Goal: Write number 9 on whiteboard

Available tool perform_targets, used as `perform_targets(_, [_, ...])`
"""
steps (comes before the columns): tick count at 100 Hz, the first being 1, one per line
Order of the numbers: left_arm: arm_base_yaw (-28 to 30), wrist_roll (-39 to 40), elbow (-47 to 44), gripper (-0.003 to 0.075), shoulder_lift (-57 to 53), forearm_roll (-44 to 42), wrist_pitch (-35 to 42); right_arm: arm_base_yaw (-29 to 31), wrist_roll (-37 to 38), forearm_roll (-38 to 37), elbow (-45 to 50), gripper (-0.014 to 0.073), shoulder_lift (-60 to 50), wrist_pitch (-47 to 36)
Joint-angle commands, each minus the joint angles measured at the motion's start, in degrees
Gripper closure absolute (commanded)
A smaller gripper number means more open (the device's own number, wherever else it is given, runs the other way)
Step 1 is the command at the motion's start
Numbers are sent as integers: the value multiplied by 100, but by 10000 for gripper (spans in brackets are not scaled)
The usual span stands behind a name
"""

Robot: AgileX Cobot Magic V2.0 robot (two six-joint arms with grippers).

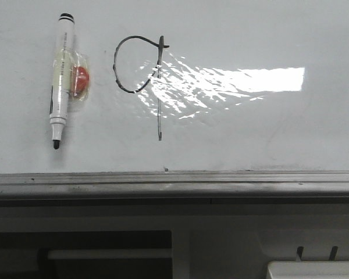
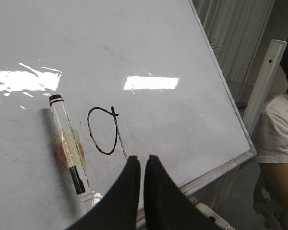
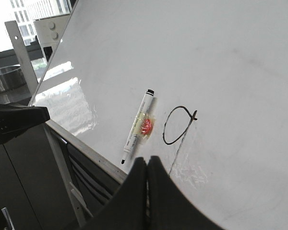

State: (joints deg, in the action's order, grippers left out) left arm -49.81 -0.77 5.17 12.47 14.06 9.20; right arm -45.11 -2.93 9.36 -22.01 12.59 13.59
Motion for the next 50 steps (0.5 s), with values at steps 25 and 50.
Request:
perform_targets(25, [-27,4,-328,740,-776,-44,338,0,-49,206,722,664,-1304,-407])
perform_targets(50, [-27,4,-328,740,-776,-44,338,0,-49,258,909,664,-1317,-357])
